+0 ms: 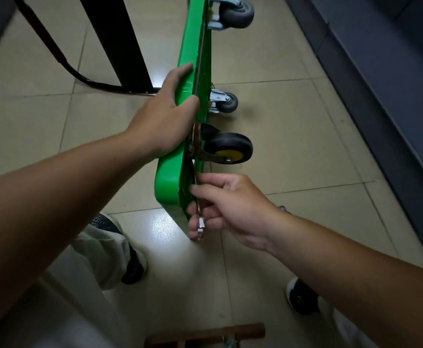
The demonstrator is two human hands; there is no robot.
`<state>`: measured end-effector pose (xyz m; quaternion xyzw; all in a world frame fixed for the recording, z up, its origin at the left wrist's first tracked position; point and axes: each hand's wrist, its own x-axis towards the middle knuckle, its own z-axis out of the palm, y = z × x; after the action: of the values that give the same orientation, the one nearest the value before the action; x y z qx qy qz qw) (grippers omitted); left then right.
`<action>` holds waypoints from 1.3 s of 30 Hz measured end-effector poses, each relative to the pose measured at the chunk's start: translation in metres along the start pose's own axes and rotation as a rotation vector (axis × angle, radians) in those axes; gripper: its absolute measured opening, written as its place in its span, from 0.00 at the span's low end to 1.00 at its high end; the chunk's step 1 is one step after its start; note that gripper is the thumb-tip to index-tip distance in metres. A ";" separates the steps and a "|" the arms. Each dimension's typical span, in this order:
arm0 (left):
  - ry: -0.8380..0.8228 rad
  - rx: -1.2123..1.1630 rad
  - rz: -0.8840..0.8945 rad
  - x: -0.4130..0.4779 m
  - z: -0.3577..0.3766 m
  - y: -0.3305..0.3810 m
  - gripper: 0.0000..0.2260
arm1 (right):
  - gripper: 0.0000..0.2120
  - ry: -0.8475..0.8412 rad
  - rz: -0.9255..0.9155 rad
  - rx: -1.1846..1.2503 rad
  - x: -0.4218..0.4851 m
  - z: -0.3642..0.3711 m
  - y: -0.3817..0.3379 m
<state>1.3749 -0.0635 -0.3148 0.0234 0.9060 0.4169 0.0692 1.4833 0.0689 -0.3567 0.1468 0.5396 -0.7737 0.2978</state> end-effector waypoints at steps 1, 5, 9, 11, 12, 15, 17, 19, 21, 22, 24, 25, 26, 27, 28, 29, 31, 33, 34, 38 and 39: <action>-0.008 0.011 0.001 0.000 -0.001 0.000 0.28 | 0.13 0.000 -0.009 -0.012 -0.001 -0.001 0.000; -0.035 0.029 0.026 0.002 -0.002 0.000 0.28 | 0.24 0.046 -0.174 -0.172 -0.009 -0.015 0.029; -0.042 0.021 0.030 0.004 -0.003 -0.002 0.28 | 0.26 0.068 -0.466 -0.581 0.000 -0.058 0.065; -0.044 0.022 0.026 0.006 -0.003 -0.002 0.28 | 0.28 0.087 -0.645 -0.788 0.018 -0.082 0.073; -0.043 0.022 0.026 0.007 -0.003 -0.002 0.28 | 0.29 0.091 -0.747 -0.865 0.028 -0.091 0.075; -0.033 0.030 0.045 0.008 -0.003 -0.004 0.27 | 0.26 0.125 -0.955 -0.980 0.058 -0.105 0.077; -0.012 0.039 0.054 0.009 -0.001 -0.006 0.27 | 0.23 0.111 -1.026 -0.991 0.076 -0.109 0.077; 0.006 0.031 0.063 0.011 0.000 -0.008 0.27 | 0.23 0.080 -1.074 -1.029 0.093 -0.111 0.081; 0.012 0.009 0.072 0.012 0.000 -0.011 0.27 | 0.23 0.050 -1.132 -1.080 0.107 -0.114 0.085; 0.011 -0.002 0.074 0.013 0.001 -0.012 0.27 | 0.23 0.034 -1.169 -1.108 0.114 -0.116 0.086; 0.007 -0.014 0.087 0.013 0.001 -0.014 0.27 | 0.21 -0.005 -1.243 -1.158 0.128 -0.120 0.086; 0.009 -0.013 0.097 0.013 0.001 -0.015 0.27 | 0.20 -0.029 -1.268 -1.178 0.134 -0.121 0.085; 0.013 -0.009 0.104 0.013 0.001 -0.016 0.27 | 0.20 -0.049 -1.287 -1.199 0.140 -0.122 0.082; 0.019 -0.005 0.106 0.013 0.001 -0.016 0.27 | 0.20 -0.066 -1.305 -1.216 0.146 -0.123 0.080; 0.027 -0.002 0.106 0.013 0.001 -0.016 0.27 | 0.22 -0.080 -1.328 -1.227 0.151 -0.123 0.076; 0.033 0.000 0.106 0.014 0.001 -0.017 0.27 | 0.23 -0.093 -1.356 -1.232 0.155 -0.124 0.072; 0.033 0.001 0.108 0.013 0.002 -0.016 0.26 | 0.22 -0.130 -1.407 -1.236 0.163 -0.125 0.067; 0.028 -0.004 0.115 0.013 0.002 -0.014 0.26 | 0.20 -0.147 -1.415 -1.223 0.166 -0.124 0.068; 0.028 -0.011 0.115 0.013 0.002 -0.014 0.26 | 0.20 -0.144 -1.398 -1.200 0.164 -0.123 0.071; 0.052 -0.019 0.094 0.012 0.004 -0.014 0.26 | 0.28 -0.149 -1.218 -1.004 0.137 -0.105 0.091; 0.049 -0.021 0.084 0.012 0.004 -0.013 0.26 | 0.28 -0.138 -1.169 -0.934 0.127 -0.100 0.094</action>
<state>1.3643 -0.0676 -0.3288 0.0504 0.9012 0.4295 0.0297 1.4330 0.0998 -0.5338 -0.3541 0.7820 -0.5037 -0.0969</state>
